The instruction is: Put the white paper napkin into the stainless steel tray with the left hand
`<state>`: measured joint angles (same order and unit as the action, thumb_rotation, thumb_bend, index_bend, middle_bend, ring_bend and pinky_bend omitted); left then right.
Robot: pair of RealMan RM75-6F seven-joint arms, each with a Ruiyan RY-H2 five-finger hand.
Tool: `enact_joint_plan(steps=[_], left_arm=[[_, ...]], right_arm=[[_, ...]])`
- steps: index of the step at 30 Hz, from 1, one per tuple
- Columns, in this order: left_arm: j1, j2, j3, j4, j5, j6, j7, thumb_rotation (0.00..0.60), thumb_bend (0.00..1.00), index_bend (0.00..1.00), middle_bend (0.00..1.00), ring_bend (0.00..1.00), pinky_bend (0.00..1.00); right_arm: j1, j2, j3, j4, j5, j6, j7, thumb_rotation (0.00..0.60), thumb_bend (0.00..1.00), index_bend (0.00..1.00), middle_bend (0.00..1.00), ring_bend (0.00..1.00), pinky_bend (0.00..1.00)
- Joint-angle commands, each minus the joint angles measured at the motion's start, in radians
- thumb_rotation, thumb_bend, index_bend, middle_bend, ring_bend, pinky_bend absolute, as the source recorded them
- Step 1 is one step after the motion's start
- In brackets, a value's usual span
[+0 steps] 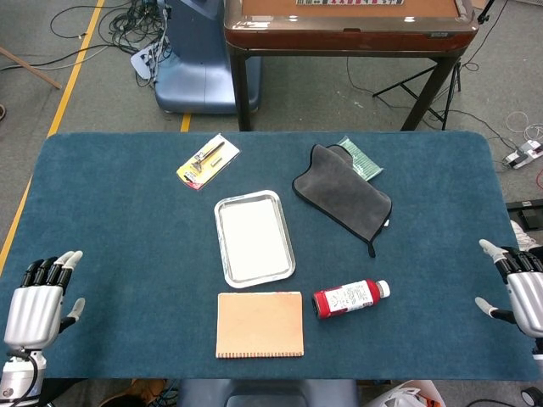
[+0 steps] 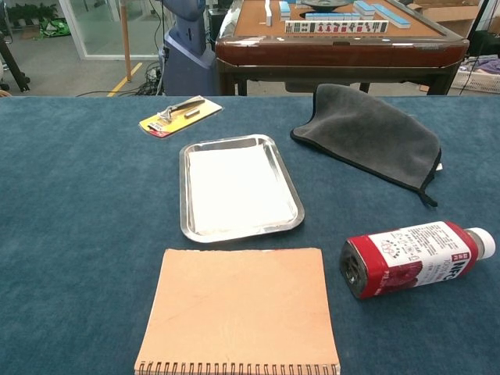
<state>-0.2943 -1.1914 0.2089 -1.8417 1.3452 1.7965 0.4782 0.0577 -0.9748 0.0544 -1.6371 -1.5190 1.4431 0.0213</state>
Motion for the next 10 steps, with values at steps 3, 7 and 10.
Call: enact_joint_plan(steps=[3,7,10], left_arm=[[0.037,0.011,-0.010,-0.015,0.032,-0.012,0.015,0.600,0.25,0.15,0.19,0.15,0.13],[0.054,0.018,-0.025,-0.019,0.050,-0.034,0.011,0.600,0.25,0.15,0.19,0.15,0.13],[0.064,0.022,-0.035,-0.023,0.069,-0.052,0.005,0.600,0.25,0.15,0.19,0.15,0.13]], right_arm=[[0.003,-0.004,-0.002,0.000,0.001,-0.002,-0.002,0.600,0.09,0.14,0.24,0.16,0.21],[0.002,-0.005,-0.004,-0.002,0.001,-0.001,-0.005,0.600,0.09,0.14,0.24,0.16,0.21],[0.001,-0.005,-0.006,-0.005,0.002,0.001,-0.010,0.600,0.09,0.14,0.24,0.16,0.21]])
